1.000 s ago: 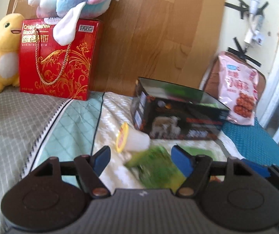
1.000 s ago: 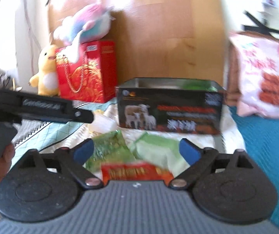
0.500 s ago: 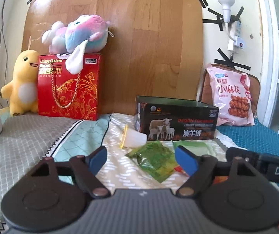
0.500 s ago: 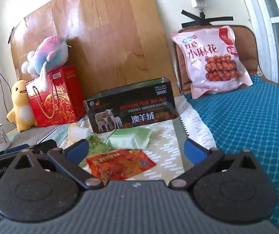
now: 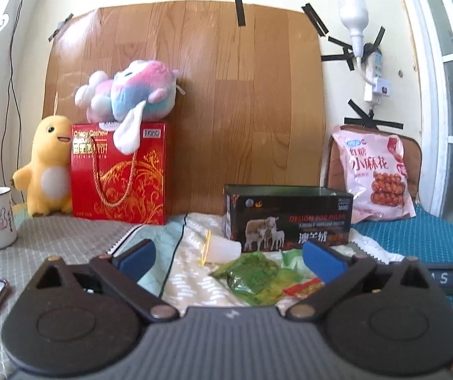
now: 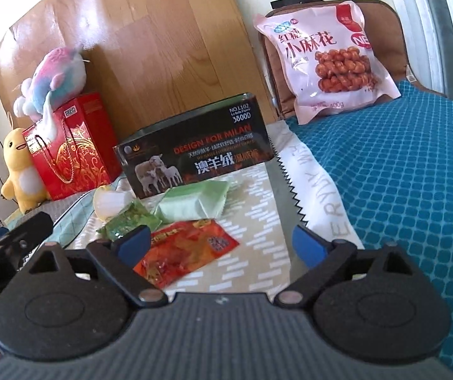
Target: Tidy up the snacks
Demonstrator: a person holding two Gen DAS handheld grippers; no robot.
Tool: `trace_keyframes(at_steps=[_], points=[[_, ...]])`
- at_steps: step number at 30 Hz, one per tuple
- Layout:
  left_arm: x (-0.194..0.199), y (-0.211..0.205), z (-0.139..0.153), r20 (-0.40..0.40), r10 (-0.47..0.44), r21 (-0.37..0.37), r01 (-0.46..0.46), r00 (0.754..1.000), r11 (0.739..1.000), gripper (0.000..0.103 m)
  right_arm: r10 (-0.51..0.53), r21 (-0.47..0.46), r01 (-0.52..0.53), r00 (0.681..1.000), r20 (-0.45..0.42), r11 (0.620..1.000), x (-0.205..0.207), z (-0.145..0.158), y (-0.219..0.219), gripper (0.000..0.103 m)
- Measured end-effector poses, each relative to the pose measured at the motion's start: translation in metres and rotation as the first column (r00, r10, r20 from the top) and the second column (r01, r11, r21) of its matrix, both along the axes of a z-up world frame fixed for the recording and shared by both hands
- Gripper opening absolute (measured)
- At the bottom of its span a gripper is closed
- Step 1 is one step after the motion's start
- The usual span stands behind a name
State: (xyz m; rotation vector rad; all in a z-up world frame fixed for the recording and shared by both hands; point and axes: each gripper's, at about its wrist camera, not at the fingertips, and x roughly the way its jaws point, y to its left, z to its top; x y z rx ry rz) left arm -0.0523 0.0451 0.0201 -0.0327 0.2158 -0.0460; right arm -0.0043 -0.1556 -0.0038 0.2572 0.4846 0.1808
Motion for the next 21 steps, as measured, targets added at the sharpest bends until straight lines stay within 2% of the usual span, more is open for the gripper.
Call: trace_keyframes(at_steps=[6, 15, 21], points=[[-0.003, 0.001, 0.001, 0.018, 0.013, -0.01, -0.013, 1.0, 1.0, 0.103, 0.022, 0.033, -0.022, 1.0, -0.004, 0.999, 0.0, 0.0, -0.004, 0.089], [0.006, -0.009, -0.001, -0.036, -0.011, 0.049, 0.013, 0.999, 0.999, 0.103, 0.073, 0.046, -0.071, 0.997, -0.027, 0.996, 0.001, -0.002, -0.001, 0.067], [0.009, -0.007, -0.002, -0.058, -0.009, 0.042, 0.011, 0.998, 0.999, 0.103, 0.072, 0.047, -0.07, 0.997, -0.027, 0.996, 0.001, -0.002, -0.001, 0.066]])
